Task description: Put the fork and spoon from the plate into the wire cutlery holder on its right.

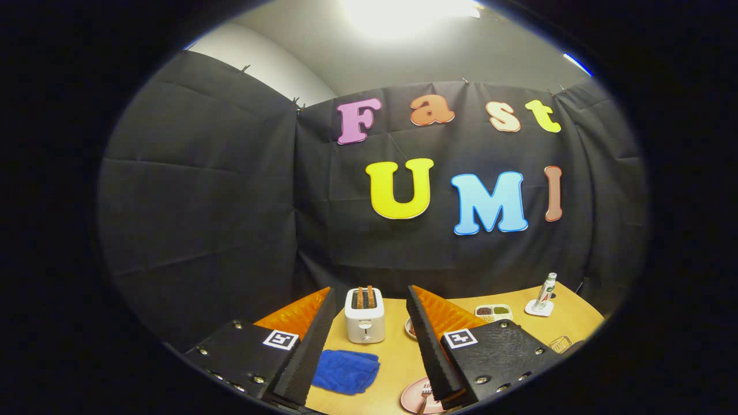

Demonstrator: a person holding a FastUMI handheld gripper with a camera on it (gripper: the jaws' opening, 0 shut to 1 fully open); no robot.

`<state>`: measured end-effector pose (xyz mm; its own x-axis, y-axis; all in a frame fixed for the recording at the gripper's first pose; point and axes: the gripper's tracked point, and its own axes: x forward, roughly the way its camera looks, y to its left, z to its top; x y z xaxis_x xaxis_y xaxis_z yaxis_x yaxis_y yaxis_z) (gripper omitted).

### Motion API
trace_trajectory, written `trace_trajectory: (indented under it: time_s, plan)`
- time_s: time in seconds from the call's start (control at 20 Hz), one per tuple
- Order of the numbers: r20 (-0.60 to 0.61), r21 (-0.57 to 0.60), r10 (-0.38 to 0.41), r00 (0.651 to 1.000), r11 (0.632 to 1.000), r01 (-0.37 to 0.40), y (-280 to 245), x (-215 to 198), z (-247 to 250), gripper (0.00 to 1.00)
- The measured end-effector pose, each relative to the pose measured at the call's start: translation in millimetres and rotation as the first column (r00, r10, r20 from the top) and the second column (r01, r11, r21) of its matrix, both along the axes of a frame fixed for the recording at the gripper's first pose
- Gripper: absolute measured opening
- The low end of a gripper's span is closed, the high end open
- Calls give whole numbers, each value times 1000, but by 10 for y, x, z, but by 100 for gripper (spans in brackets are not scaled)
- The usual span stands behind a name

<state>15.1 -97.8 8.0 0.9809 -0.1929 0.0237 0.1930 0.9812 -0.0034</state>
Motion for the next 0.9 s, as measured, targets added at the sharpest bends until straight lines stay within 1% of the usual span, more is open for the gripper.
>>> trace_trajectory:
  time_s: [0.15,0.35,0.55,0.7,0.9]
  plan:
    - [38,-6,-60,997,998,61,-286,80,130,77]
    - [64,-3,-119,991,993,119,-587,152,217,77]
    - [73,5,-146,987,989,146,-770,162,235,77]
    - [57,18,-165,985,986,165,-897,151,157,77]
    - [-21,42,-210,977,977,211,-1089,137,-103,77]
